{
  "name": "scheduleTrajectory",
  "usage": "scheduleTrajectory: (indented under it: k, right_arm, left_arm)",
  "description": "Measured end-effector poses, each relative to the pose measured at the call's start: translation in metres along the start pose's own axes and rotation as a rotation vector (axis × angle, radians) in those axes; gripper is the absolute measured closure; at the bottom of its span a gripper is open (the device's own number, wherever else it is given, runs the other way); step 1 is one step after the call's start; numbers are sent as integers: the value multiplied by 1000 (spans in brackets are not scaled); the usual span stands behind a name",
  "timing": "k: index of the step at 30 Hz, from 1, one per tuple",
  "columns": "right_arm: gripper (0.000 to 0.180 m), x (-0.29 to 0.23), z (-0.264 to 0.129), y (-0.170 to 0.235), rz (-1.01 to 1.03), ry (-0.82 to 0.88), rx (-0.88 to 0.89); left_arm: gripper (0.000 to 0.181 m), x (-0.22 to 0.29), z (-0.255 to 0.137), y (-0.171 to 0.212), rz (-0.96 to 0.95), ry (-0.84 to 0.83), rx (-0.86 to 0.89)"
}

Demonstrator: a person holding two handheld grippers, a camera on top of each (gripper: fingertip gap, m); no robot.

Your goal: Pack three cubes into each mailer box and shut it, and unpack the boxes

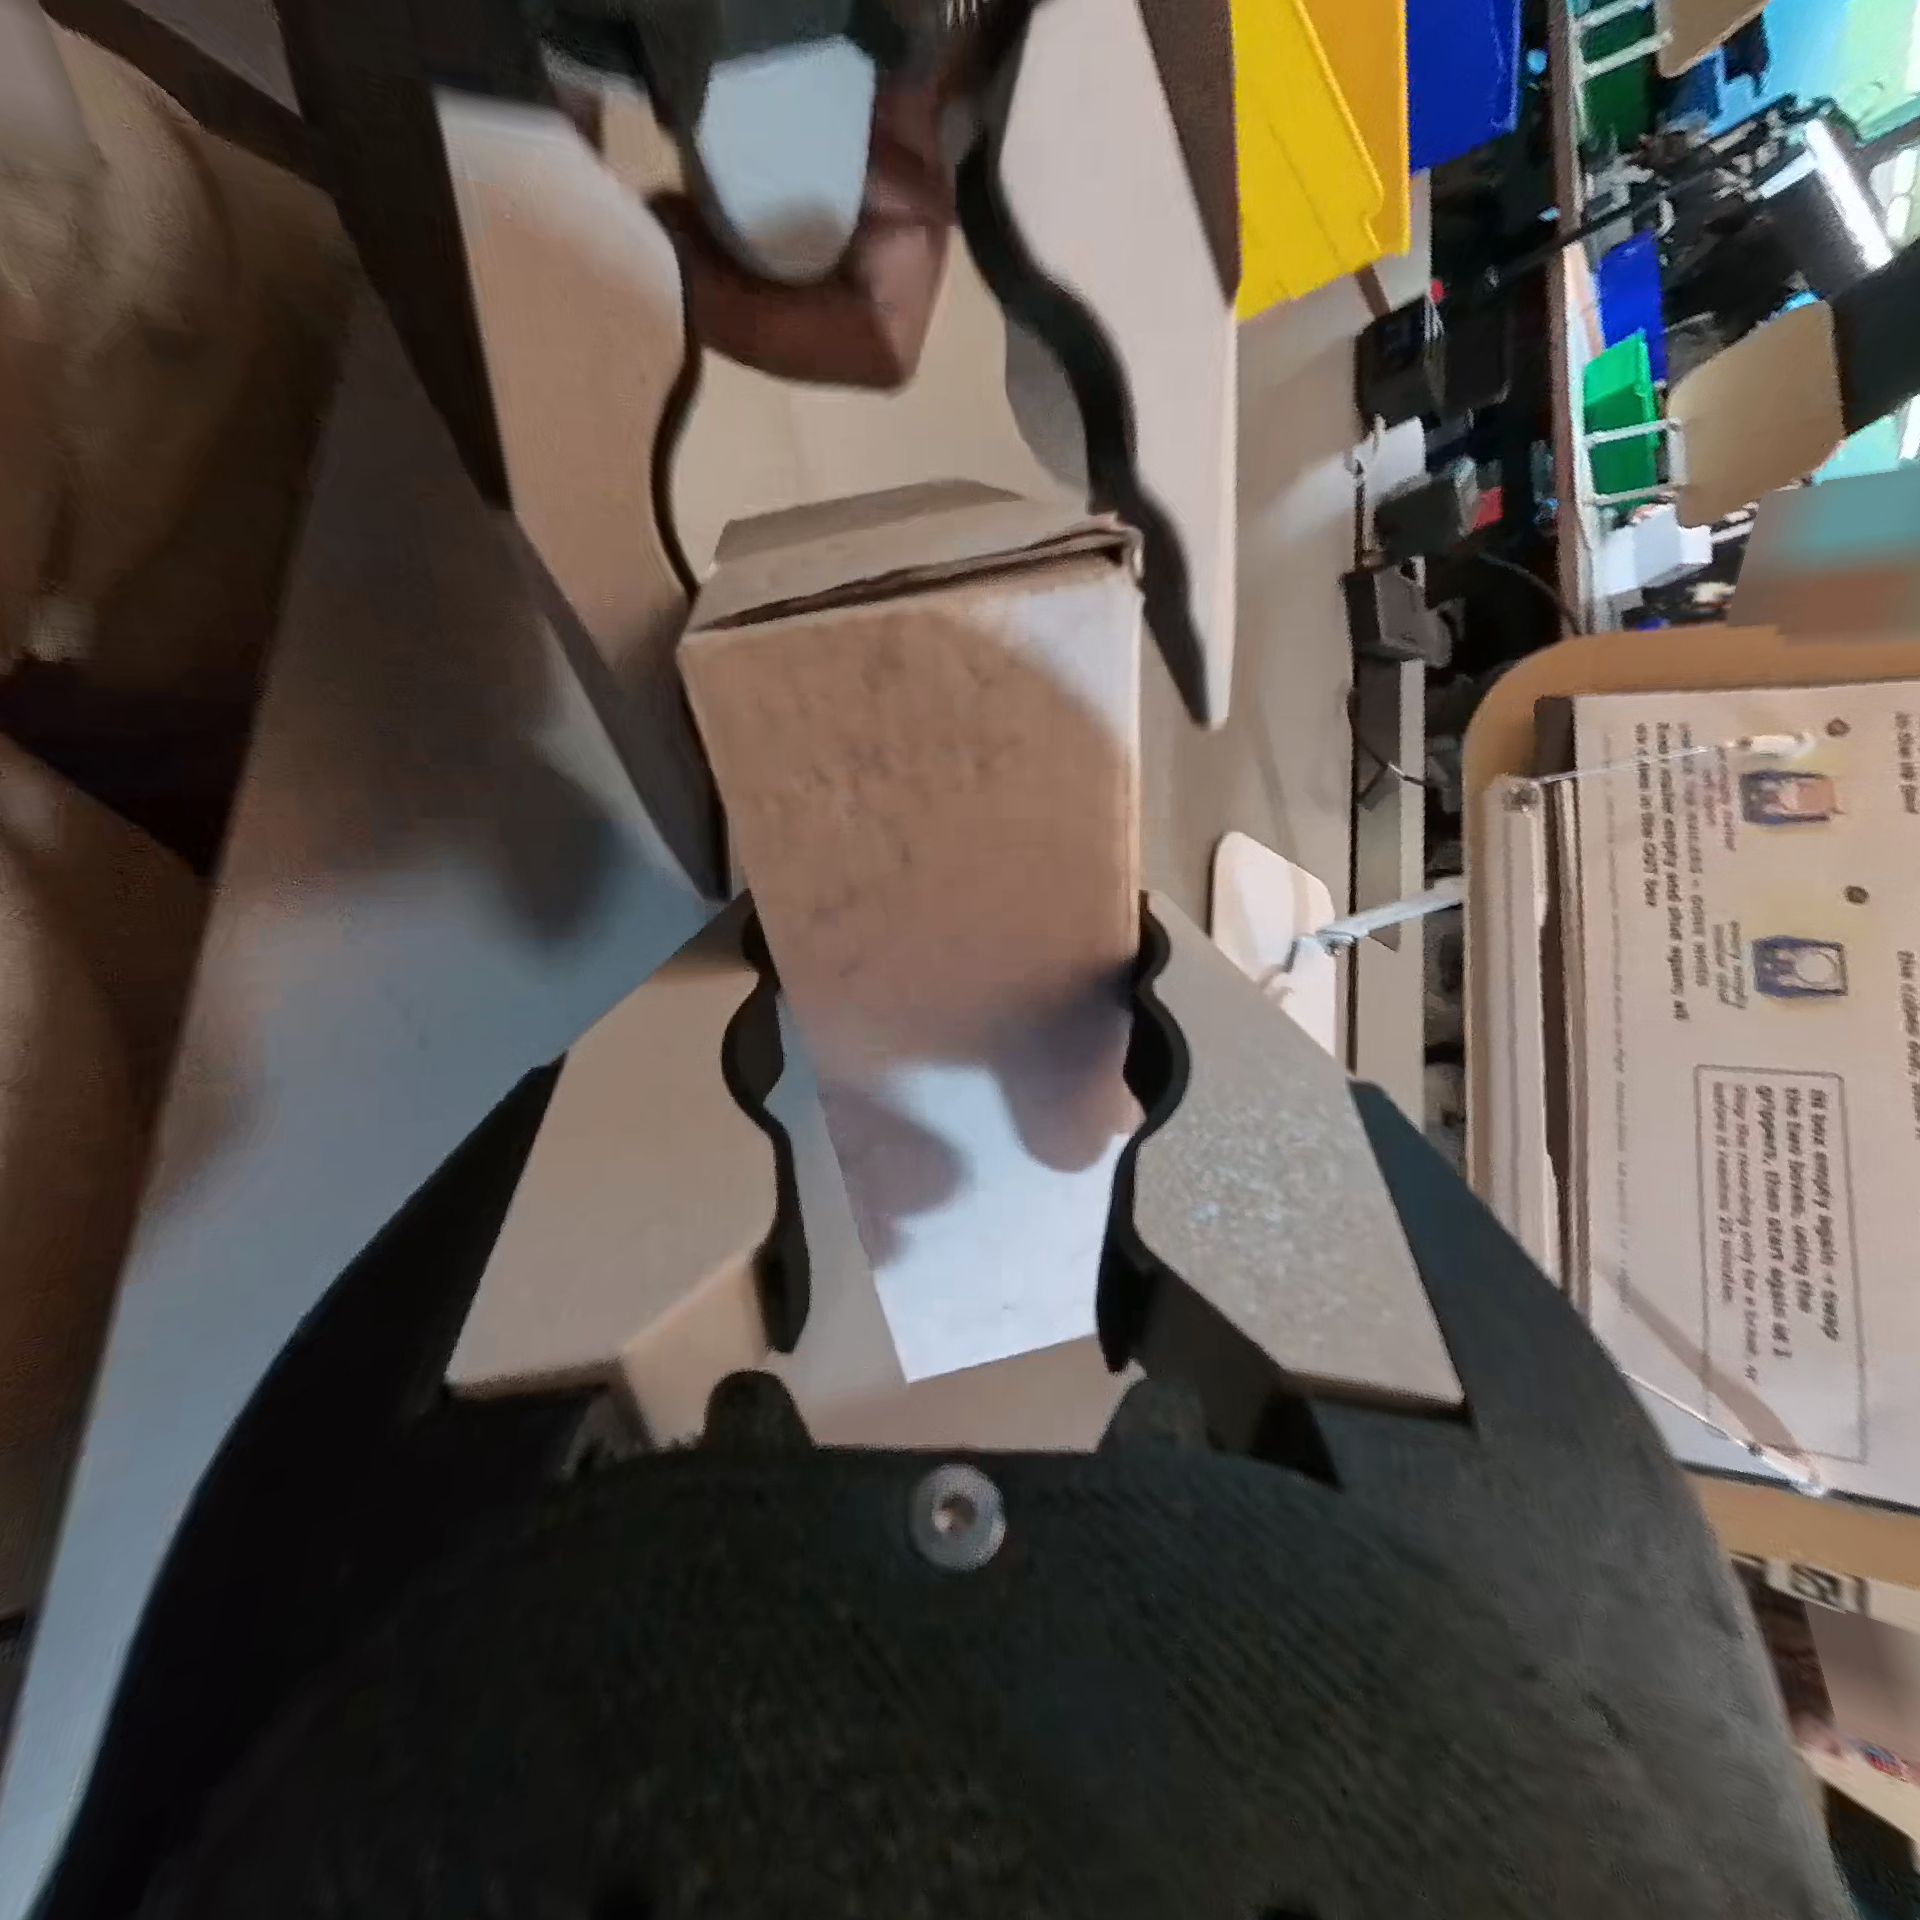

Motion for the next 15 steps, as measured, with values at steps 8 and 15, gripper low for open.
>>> scheduleTrajectory:
  k: [8, 15]
  right_arm:
    - [105, 5, -5, -5, 122, 76, 58]
    - [103, 14, -17, -1, 401, 140, 192]
  left_arm:
    - [105, 3, -3, -3, -141, 74, 32]
    - [106, -5, -4, -2, -440, 118, 80]
Point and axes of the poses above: each gripper's, where its closed fingertips meet, z out along the fingers, y out of its underside, x = y × z across the jaws, the point moved 4 cm from there along -z, back along the fingers, and after that the axes turned 9 degrees about x, right-handed, at the moved point
